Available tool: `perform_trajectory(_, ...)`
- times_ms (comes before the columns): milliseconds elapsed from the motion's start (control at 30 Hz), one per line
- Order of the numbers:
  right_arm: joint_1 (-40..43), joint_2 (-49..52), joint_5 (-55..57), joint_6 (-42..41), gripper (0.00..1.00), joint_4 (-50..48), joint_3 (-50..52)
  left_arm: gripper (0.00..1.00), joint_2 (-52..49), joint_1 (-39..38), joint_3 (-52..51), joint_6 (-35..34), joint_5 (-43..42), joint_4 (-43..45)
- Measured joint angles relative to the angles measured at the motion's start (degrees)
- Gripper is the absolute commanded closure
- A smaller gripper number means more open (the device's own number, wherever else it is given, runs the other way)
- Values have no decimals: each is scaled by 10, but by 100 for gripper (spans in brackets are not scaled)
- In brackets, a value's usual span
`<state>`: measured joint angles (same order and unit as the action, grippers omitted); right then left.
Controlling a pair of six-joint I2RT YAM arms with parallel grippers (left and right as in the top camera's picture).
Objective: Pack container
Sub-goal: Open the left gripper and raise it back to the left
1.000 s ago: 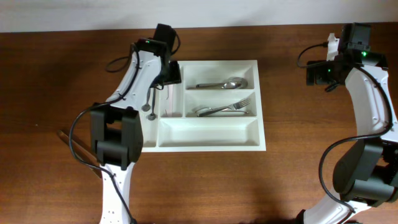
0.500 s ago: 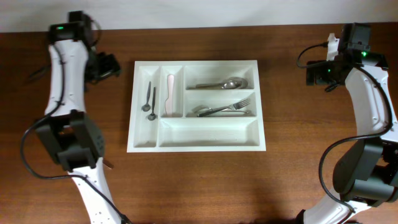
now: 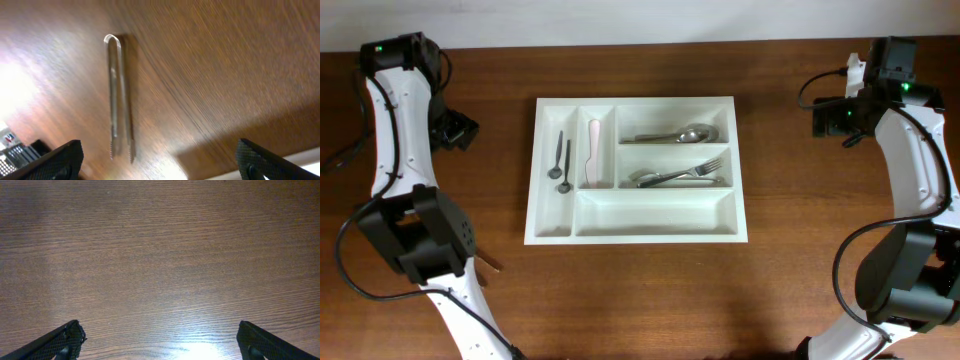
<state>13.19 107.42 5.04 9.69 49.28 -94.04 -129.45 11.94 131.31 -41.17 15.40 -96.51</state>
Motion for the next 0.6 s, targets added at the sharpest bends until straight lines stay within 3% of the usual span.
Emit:
perform_trajectory(167, 0, 0, 0, 0, 1, 0, 0, 1, 62, 0, -2, -8, 31, 0)
perform_trajectory(400, 0, 0, 0, 0, 1, 0, 0, 1, 265, 2, 0, -7, 82, 0)
perform_trajectory(500, 0, 0, 0, 0, 1, 0, 0, 1, 296, 4, -3, -15, 135, 3)
perform_trajectory(600, 0, 0, 0, 0, 1, 0, 0, 1, 293, 5, -79, -29, 174, 67)
